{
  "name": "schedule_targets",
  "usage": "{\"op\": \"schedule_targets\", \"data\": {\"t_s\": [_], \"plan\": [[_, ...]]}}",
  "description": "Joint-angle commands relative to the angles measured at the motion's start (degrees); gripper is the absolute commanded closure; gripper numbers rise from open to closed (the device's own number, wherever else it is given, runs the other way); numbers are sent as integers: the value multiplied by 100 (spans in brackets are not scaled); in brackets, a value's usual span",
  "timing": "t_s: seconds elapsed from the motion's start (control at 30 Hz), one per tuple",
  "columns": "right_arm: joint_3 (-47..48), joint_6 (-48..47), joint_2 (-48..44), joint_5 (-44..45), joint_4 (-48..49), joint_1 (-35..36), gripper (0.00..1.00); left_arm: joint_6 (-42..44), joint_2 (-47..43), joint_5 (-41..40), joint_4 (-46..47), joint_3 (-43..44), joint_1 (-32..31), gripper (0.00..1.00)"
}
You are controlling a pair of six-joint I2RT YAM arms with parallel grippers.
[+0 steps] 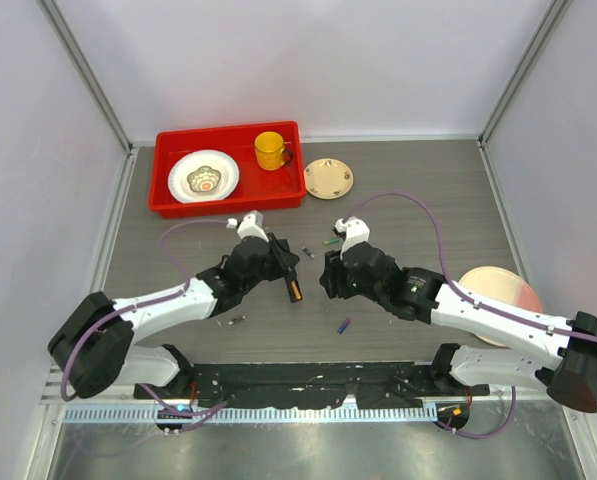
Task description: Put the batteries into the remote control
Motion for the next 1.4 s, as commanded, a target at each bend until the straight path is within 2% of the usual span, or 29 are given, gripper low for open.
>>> {"op": "schedule_targets", "data": {"t_s": [0.0,0.17,0.3,0.53,0.67,0.93,1.07,1.2,1.23,1.3,1.33,1.37], "plan": [[-274,89,-231,793,-61,-28,54,734,571,-717,-1579,886,23,100],[-503,133,-381,925,18,-28,55,1103,1424,-973,-2810,1695,23,100],[-582,142,-442,995,1,-28,55,1446,2268,-1202,-4022,2864,15,100],[-801,177,-530,995,44,-28,55,1683,2954,-1571,-4542,3568,-91,100],[-881,159,-504,1004,88,-36,55,1886,3297,-2053,-4885,4060,-240,100],[-916,107,-504,1083,62,-28,55,2036,3790,-2450,-5194,4474,-451,100],[-899,115,-626,1092,18,-45,55,1939,3519,-2389,-4975,4351,-451,100],[-855,142,-732,1074,62,-36,52,1878,2808,-2205,-4553,4044,-451,100],[-854,142,-759,979,132,-36,52,1877,2336,-1978,-4369,3774,-451,100],[-889,177,-829,803,246,-54,49,1825,1763,-1599,-3536,3351,-425,100],[-907,194,-855,680,421,-71,48,1781,1168,-1406,-3176,2818,-390,100],[-916,281,-890,444,501,-150,46,1667,823,-1021,-2441,2517,-364,100]]}}
